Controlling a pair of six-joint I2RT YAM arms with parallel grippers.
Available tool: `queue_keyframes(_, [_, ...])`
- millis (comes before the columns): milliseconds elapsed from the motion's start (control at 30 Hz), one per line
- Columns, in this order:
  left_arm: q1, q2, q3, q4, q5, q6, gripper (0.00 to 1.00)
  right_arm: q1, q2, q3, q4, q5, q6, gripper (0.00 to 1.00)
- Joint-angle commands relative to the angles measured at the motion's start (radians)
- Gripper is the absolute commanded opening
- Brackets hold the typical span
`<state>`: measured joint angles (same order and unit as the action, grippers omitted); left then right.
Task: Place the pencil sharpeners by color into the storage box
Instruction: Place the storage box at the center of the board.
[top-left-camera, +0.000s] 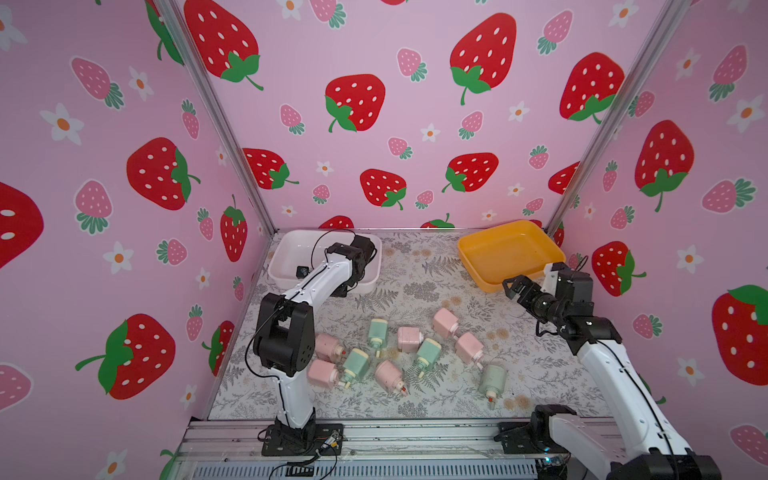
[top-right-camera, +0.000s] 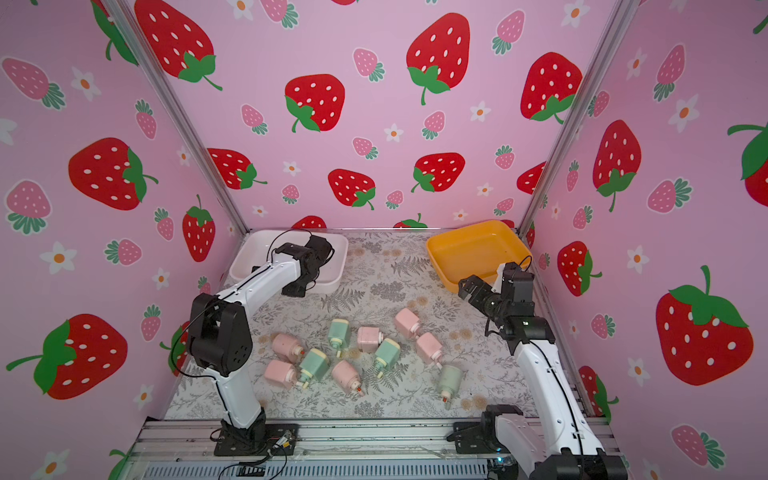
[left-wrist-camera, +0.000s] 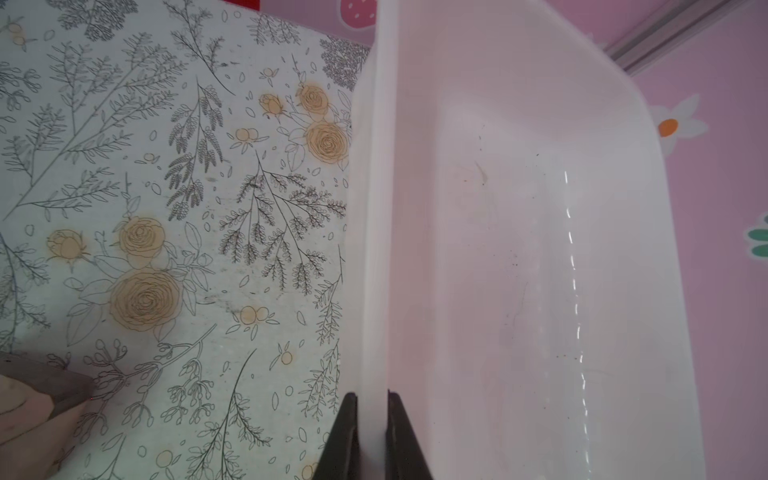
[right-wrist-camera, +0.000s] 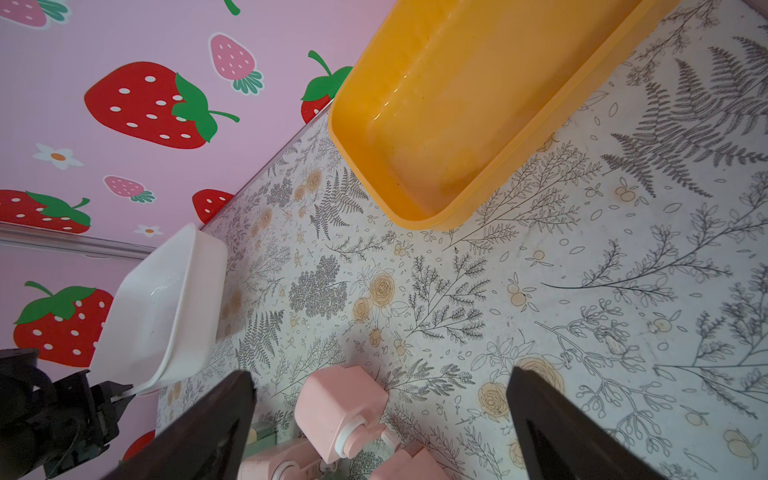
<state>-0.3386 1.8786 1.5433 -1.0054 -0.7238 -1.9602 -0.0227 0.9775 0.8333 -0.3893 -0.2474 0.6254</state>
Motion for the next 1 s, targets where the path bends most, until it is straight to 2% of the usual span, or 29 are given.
queue_keyframes(0, [0.013,-0.055,-0.060,0.018,-0.056,0.009,0.00,-0.001,-0.022,-0.015,0.019,-0.003,-0.003,1.00])
queue_keyframes(133, [0.037,-0.098,-0.169,0.175,0.004,0.134,0.00,-0.001,-0.019,-0.014,0.009,0.007,-0.019,1.00])
queue_keyframes(333, [0.040,-0.110,-0.238,0.204,0.057,0.105,0.00,-0.001,-0.007,-0.013,0.018,-0.005,-0.021,1.00])
queue_keyframes(500, [0.038,-0.080,-0.241,0.192,0.105,0.073,0.00,-0.002,-0.002,-0.015,0.026,-0.012,-0.017,1.00])
queue_keyframes(600, [0.035,-0.069,-0.240,0.183,0.095,0.058,0.00,-0.002,-0.003,-0.017,0.028,-0.029,-0.009,1.00])
queue_keyframes(667, [0.035,-0.063,-0.225,0.153,0.085,0.057,0.11,-0.001,-0.007,-0.022,0.029,-0.030,-0.006,1.00])
queue_keyframes(800, [0.030,-0.062,-0.218,0.139,0.071,0.070,0.51,-0.001,-0.018,-0.028,0.028,-0.023,-0.006,1.00])
queue_keyframes(900, [0.028,-0.068,-0.217,0.120,0.065,0.063,0.69,0.000,-0.019,-0.025,0.027,-0.021,-0.008,1.00])
queue_keyframes(967, [0.024,-0.082,-0.224,0.121,0.058,0.071,0.76,0.000,-0.019,-0.024,0.028,-0.022,-0.013,1.00])
